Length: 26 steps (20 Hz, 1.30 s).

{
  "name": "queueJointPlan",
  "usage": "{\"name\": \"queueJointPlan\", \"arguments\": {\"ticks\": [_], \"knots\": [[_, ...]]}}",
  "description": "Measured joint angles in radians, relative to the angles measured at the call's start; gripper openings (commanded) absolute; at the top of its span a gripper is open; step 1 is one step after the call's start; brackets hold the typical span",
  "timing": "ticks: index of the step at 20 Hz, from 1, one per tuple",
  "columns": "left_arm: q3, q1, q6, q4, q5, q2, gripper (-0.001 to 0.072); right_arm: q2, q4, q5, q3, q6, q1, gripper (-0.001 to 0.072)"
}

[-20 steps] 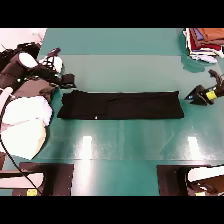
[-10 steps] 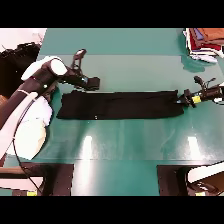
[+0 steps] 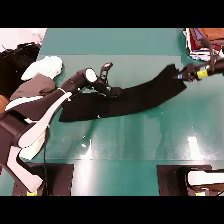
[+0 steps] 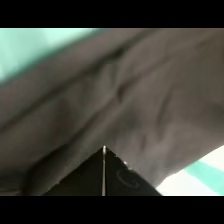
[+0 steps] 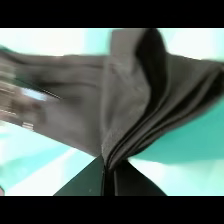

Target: Fold the shirts.

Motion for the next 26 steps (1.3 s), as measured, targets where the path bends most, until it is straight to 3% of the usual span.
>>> {"name": "queueJointPlan", "arguments": {"ticks": [9, 13, 18, 24, 25, 26], "knots": [[0.043, -0.025, -0.001, -0.006, 0.02, -0.068, 0.0025, 0.054, 0.161, -0.03, 0.176, 0.045, 0.208, 0.0014], [0.133, 0.016, -0.001, 0.023, -0.047, -0.068, 0.0025, 0.056, 0.172, -0.066, 0.193, 0.046, 0.298, 0.0014], [0.305, 0.148, -0.001, 0.135, -0.217, -0.013, 0.0025, 0.04, 0.178, -0.128, 0.198, 0.04, 0.446, 0.0015], [0.362, 0.394, 0.0, 0.33, -0.319, 0.25, 0.0026, -0.076, 0.222, -0.326, 0.198, -0.029, 0.719, 0.0018], [0.365, 0.436, 0.0, 0.363, -0.331, 0.299, 0.0026, -0.111, 0.251, -0.37, 0.199, -0.054, 0.768, 0.0122], [0.368, 0.476, 0.0, 0.389, -0.341, 0.344, 0.0026, -0.145, 0.284, -0.412, 0.199, -0.082, 0.811, 0.0389]]}}
